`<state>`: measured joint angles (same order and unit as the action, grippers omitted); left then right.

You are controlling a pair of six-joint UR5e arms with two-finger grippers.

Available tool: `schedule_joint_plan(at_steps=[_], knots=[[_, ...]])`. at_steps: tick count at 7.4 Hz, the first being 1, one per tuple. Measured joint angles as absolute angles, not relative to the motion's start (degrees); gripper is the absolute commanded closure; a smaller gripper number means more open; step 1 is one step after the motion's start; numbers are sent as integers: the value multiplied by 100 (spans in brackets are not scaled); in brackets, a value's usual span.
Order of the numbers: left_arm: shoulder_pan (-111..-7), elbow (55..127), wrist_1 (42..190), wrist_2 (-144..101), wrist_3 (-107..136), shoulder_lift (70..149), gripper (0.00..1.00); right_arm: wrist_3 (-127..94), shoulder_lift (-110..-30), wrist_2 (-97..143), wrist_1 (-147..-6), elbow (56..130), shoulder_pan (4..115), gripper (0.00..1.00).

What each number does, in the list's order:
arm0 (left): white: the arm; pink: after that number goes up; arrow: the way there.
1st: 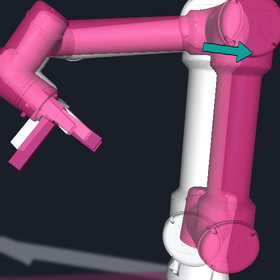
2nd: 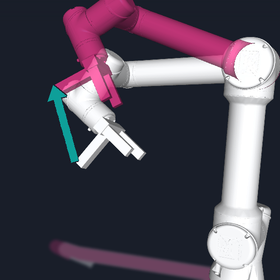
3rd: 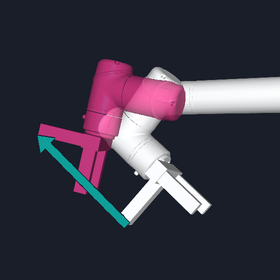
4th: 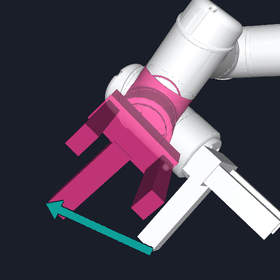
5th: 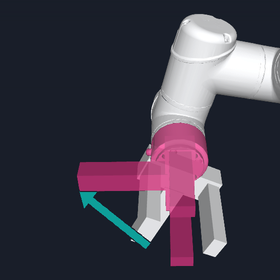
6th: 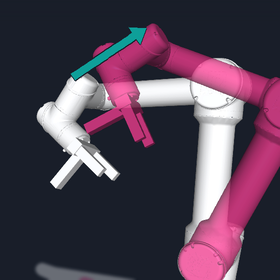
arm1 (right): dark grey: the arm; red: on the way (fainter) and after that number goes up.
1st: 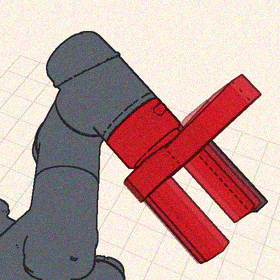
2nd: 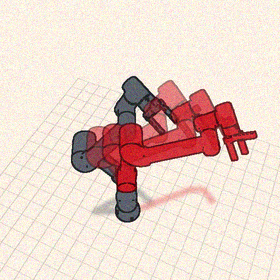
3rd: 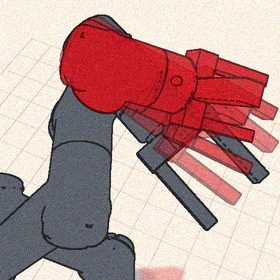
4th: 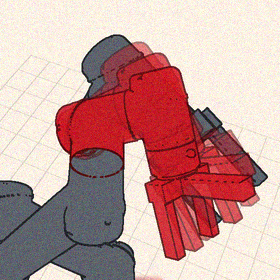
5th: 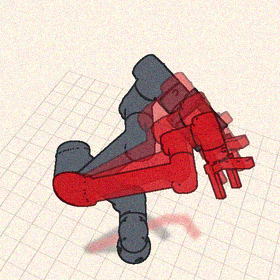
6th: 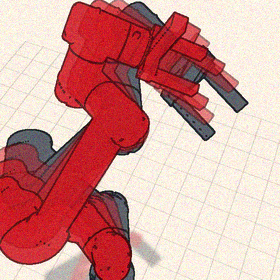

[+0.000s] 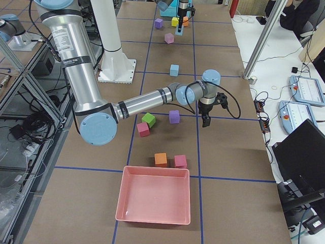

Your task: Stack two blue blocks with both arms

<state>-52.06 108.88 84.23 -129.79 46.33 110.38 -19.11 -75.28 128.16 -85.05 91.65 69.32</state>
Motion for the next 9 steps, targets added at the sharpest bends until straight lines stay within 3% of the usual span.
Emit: schedule_joint_plan(at_steps=[3, 5, 9], knots=[[-4770, 10841, 7412, -12845, 5791, 12529, 38, -701, -7644, 13152, -8481, 8525, 7831, 0], [-4262, 10307, 7542, -12506, 6448, 13243, 38, -262, -7596, 13155, -8495, 8214, 8235, 0], [-3746, 9212, 8373, -12054, 6986, 13892, 38, 21, -7577, 13201, -8549, 8119, 8637, 0]])
